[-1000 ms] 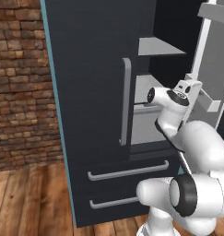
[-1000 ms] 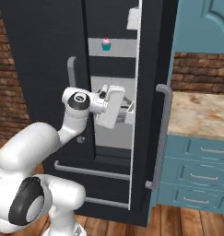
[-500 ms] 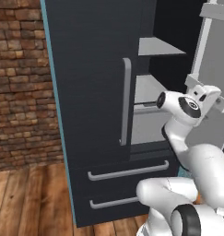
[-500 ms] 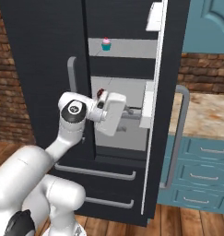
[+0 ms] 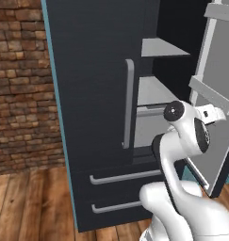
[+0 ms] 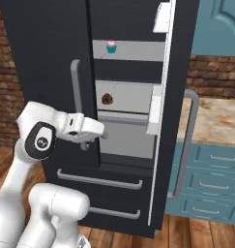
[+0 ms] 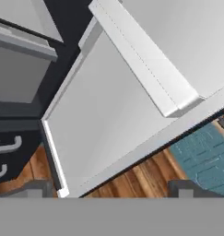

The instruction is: Take the cupcake and cake from the fridge and place them on the empty tray on the dining counter.

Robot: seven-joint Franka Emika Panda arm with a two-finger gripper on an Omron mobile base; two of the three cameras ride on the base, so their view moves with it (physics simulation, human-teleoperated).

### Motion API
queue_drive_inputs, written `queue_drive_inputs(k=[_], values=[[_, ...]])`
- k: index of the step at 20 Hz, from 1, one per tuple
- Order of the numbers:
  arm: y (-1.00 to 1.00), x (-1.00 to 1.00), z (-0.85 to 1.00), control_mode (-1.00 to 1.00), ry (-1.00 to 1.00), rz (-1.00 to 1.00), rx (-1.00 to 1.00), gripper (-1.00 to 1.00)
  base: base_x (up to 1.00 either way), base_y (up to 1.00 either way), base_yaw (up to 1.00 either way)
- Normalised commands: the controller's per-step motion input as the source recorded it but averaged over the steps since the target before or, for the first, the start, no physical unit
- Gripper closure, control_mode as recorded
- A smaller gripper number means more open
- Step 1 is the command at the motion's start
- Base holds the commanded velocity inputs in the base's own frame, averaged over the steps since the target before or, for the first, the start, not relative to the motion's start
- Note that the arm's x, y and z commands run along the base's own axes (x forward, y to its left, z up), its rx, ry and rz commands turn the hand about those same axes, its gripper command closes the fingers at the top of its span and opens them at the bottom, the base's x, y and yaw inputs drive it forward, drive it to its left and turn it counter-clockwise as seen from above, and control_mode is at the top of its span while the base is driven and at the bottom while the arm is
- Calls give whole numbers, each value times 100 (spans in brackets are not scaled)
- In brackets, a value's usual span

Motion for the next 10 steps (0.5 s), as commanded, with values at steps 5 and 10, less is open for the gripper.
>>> queue_drive_inputs(k=[5, 10], values=[[84, -26, 14, -100, -5, 30, 56, -100, 0, 0, 0], [80, -6, 4, -100, -5, 31, 52, -100, 0, 0, 0]])
